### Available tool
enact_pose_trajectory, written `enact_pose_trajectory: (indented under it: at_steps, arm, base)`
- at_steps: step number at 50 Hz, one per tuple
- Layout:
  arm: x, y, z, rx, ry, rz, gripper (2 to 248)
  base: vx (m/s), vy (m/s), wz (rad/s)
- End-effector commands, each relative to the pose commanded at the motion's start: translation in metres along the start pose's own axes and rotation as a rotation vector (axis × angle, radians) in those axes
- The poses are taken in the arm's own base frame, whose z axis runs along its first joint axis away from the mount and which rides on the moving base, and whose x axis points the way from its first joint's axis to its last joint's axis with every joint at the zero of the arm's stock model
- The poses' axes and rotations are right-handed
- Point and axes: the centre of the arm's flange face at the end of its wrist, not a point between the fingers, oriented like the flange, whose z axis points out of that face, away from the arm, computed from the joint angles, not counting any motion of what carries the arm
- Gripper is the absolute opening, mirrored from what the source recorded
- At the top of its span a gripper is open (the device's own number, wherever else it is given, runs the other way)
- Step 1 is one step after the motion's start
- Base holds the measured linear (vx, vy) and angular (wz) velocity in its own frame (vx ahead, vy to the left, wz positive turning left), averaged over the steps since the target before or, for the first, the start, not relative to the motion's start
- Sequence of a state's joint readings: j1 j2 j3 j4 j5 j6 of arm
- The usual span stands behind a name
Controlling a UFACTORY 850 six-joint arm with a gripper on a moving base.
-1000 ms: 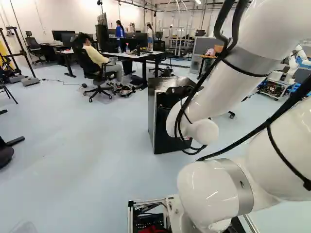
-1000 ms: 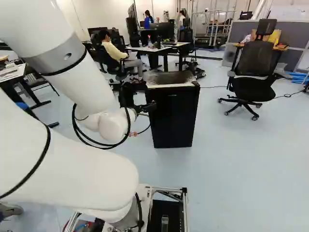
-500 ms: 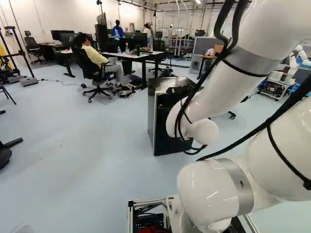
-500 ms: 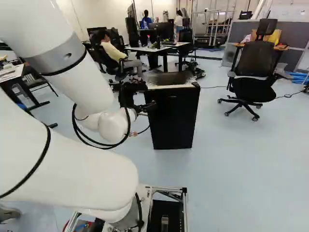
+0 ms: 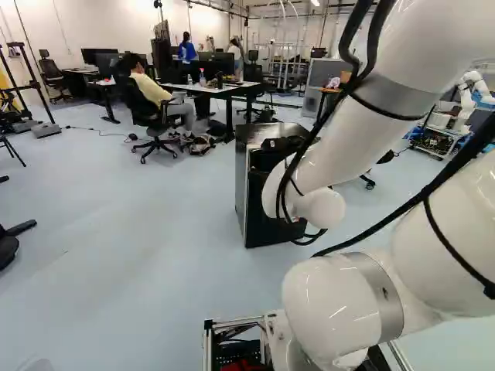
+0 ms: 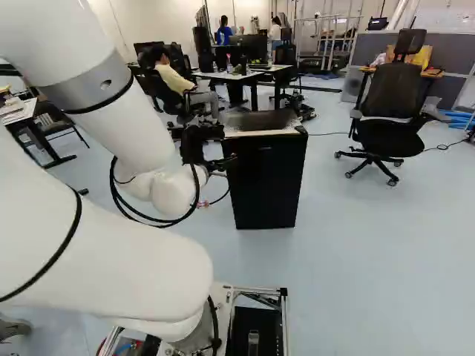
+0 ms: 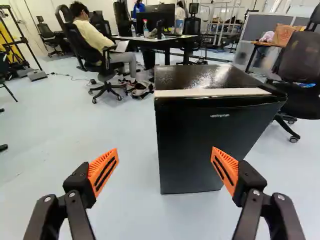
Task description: Grab a drink from the fridge
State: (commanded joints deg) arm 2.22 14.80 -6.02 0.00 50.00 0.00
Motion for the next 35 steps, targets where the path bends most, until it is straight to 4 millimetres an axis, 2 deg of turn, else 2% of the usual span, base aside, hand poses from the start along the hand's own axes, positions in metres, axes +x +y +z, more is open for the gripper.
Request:
enact_pose_trajectory:
  at_steps: [35]
  arm:
    - [0.016,-0.029,0.032,0.028,-0.004,0.029,247]
  base:
    - [0.000,0.000,0.000]
